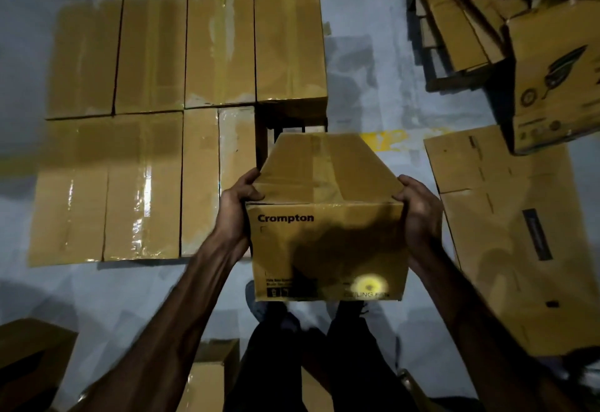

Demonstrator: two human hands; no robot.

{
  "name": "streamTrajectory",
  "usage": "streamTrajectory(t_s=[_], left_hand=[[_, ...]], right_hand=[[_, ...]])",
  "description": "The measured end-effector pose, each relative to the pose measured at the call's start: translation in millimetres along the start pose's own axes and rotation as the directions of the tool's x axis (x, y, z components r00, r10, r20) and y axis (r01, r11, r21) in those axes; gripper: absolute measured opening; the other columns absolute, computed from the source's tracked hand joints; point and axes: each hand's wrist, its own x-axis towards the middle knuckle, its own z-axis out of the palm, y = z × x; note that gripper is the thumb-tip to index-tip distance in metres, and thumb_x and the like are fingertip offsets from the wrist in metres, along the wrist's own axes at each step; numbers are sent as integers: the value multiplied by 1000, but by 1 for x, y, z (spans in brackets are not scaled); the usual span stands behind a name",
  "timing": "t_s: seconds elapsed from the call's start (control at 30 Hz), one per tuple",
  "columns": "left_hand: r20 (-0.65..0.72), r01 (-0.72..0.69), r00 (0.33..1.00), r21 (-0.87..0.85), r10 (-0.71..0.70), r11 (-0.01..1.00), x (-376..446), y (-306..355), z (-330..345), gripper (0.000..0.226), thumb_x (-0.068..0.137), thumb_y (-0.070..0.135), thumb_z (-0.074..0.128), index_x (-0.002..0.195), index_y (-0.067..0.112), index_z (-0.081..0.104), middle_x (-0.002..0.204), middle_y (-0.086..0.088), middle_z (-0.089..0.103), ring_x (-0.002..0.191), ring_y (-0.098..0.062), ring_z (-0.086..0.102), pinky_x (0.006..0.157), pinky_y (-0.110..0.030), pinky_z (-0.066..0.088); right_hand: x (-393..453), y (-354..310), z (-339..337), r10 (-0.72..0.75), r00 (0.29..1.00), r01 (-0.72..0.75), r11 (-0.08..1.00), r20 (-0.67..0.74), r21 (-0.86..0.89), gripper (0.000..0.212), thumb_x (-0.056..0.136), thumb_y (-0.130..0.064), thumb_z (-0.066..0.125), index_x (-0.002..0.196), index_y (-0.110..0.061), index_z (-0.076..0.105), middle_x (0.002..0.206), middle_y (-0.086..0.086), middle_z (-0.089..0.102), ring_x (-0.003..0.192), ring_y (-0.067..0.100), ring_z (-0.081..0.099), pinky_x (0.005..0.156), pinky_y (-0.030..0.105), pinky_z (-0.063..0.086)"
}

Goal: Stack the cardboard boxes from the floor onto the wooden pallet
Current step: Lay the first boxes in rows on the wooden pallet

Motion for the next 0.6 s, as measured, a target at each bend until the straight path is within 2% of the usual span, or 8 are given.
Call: streamTrajectory(t_s=[0.1, 0.2, 0.27, 0.33, 0.37, 0.43, 0.5, 0.6], left_hand=[[-33, 12, 999, -30, -13, 999, 21, -12, -12, 83, 63, 4, 52, 145, 13, 54, 132, -14, 66, 113, -38, 66, 79, -40, 58], [-53, 45, 998, 11, -44, 999, 46, -37, -29, 90, 62, -10, 45, 147, 15, 53, 141, -7, 63, 123, -38, 62, 86, -45, 56], [-78, 81, 994, 49, -77, 996, 65, -60, -38, 90, 64, -23, 37, 144, 16, 55, 143, -2, 61, 114, -32, 65, 74, -39, 57], [-110, 98, 990, 72, -90, 993, 85, -87, -46, 90, 67, -32, 32, 139, 14, 59, 142, -2, 61, 95, -31, 63, 52, -29, 52], [-127, 97, 988, 66, -88, 993, 97, -102, -51, 90, 66, -35, 31, 137, 12, 60, 141, -3, 61, 94, -36, 58, 47, -25, 48], [-145, 77, 987, 58, -68, 995, 124, -130, -62, 91, 62, -38, 31, 135, 7, 61, 144, -7, 61, 112, -44, 53, 44, -24, 46], [-179, 63, 983, 58, -51, 996, 154, -161, -75, 89, 62, -39, 32, 134, 5, 61, 148, -6, 60, 135, -63, 39, 41, -25, 45], [-232, 28, 973, 69, -11, 997, 182, -204, -88, 77, 74, -40, 31, 132, 1, 62, 147, -5, 62, 136, -71, 27, 38, -21, 39]], right_hand=[[8, 18, 9, 6, 1000, -7, 1000, 28, 11, 65, 74, -35, 59, 135, -14, 70, 132, 4, 71, 122, 22, 65, 96, 44, 57], [17, 47, 18, 52, 997, -54, 997, 55, 46, 54, 84, -16, 59, 137, -10, 67, 131, 5, 71, 114, 16, 67, 83, 31, 55], [23, 73, 25, 98, 993, -102, 992, 66, 68, 46, 93, -4, 58, 137, -12, 67, 131, 4, 71, 108, 12, 68, 82, 29, 55], [31, 106, 32, 127, 991, -128, 991, 30, 26, 39, 97, -19, 62, 135, -16, 70, 129, 1, 71, 111, 20, 68, 90, 37, 57], [35, 124, 35, 136, 991, -136, 991, 15, -6, 37, 97, -26, 62, 132, -20, 71, 129, 0, 71, 115, 23, 67, 95, 42, 57], [43, 161, 43, 138, 990, -138, 989, 1, -50, 38, 91, -29, 58, 125, -26, 74, 128, -3, 71, 118, 23, 66, 100, 47, 56], [51, 202, 50, 194, 981, -195, 980, -11, -27, 38, 86, -18, 58, 113, -37, 75, 124, -7, 72, 118, 20, 66, 96, 47, 57], [60, 258, 56, 275, 961, -275, 961, -4, -6, 45, 98, -2, 56, 108, -42, 75, 123, -10, 73, 116, 18, 67, 92, 46, 59]])
